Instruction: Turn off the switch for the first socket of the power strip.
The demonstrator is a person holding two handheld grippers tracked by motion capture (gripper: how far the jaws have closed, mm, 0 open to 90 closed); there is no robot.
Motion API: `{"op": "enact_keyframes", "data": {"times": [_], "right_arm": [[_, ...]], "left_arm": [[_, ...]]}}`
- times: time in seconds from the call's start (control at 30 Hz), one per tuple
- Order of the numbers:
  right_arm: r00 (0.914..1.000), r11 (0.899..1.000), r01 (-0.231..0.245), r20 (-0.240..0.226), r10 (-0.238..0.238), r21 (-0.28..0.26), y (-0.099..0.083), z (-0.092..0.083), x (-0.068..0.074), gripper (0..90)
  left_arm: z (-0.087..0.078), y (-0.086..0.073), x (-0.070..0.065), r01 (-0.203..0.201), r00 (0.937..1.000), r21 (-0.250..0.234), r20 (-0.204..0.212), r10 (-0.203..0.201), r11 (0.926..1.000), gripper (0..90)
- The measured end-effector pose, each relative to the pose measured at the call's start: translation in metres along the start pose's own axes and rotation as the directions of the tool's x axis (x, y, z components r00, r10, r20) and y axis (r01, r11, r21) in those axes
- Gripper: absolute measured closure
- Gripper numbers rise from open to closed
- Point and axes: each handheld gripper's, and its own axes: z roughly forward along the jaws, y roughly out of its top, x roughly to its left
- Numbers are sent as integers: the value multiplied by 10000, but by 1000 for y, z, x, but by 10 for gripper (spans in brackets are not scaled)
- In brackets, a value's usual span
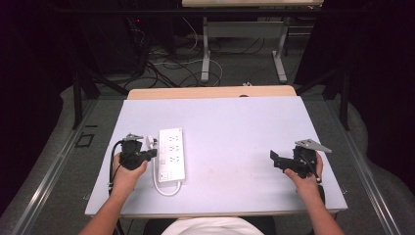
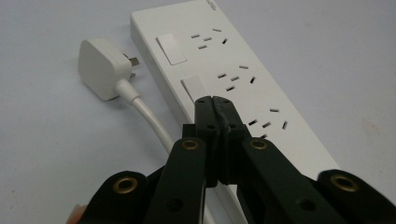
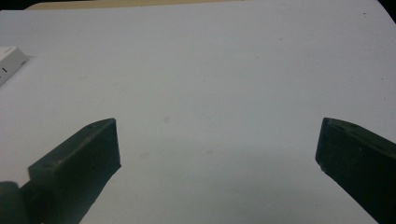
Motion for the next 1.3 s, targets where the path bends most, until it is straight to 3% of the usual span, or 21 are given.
{"op": "enact_keyframes", "data": {"times": [0.37,0.8,1.03,1.1,1.2,1.3], "right_arm": [[10000,10000,8,30,-8,31,0,-1,-2,0],[9998,9998,-175,46,175,6,0,-1,-3,0],[9999,9999,-115,11,115,-31,0,-1,-5,0],[9997,9997,-241,79,242,-62,-1,0,-5,0],[9997,9997,-223,75,223,68,-1,-1,-6,0],[9998,9998,-212,62,212,51,-1,-1,-7,0]], "left_arm": [[-18,-3,17,441,9990,-438,43,-439,9981,883],[-24,-8,34,498,9985,-673,-171,-511,9965,733],[-21,-12,42,441,9955,-1042,-792,-524,9936,616],[-21,-13,47,236,9934,-997,-1090,-345,9947,555],[-19,-15,52,252,9884,-1086,-1462,-410,9938,510],[-17,-17,55,190,9902,-1345,-1346,-373,9907,465]]}}
